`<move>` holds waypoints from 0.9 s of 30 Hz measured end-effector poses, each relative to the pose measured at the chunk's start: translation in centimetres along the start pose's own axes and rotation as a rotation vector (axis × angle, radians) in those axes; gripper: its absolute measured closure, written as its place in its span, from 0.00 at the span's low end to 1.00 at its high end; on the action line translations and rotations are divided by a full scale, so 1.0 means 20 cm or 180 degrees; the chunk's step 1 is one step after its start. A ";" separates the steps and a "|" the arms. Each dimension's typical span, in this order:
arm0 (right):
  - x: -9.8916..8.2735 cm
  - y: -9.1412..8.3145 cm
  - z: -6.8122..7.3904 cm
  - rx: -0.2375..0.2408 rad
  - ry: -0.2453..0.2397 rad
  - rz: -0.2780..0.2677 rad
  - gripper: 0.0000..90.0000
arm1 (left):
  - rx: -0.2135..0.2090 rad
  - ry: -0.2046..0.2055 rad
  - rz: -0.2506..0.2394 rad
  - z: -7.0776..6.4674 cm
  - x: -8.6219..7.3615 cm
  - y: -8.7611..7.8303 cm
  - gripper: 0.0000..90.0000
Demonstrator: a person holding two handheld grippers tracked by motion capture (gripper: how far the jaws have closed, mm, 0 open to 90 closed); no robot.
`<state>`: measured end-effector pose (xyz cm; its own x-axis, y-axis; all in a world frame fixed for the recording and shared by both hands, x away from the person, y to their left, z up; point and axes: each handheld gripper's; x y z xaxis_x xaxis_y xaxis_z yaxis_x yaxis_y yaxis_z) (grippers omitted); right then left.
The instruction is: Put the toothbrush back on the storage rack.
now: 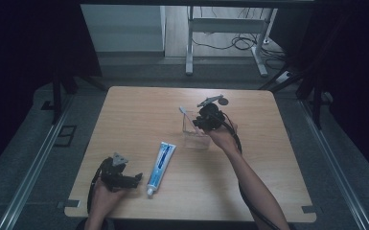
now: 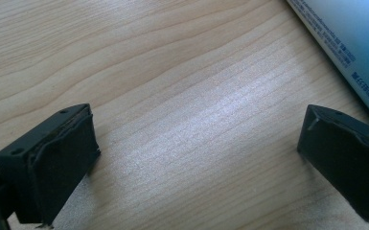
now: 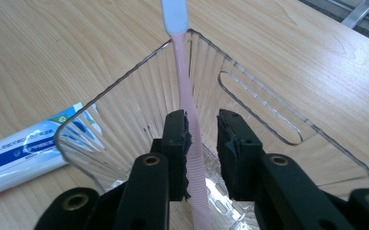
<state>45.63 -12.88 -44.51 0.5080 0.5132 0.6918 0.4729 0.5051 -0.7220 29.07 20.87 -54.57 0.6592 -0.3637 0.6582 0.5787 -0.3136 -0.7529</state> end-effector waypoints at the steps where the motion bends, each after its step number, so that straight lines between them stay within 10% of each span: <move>1: 0.00 -0.01 0.00 0.0002 -0.0003 -0.0002 0.79 | -0.0002 0.0000 0.0000 0.00 0.00 0.00 0.00; 27: -0.06 -0.20 0.01 0.0150 -0.0020 -0.0157 0.54 | -0.0002 0.0000 0.0001 0.00 0.00 0.00 0.00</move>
<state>42.93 -15.33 -42.50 0.4803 0.4911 0.7267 0.4628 0.5619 -0.6856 29.06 20.87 -54.57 0.6594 -0.3638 0.6580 0.5782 -0.3140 -0.7530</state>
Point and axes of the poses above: each handheld gripper's, and its own axes: y roughly forward along the jaws, x roughly out of its top, z roughly to its left, and after that the axes turned 2 degrees about x, right-handed
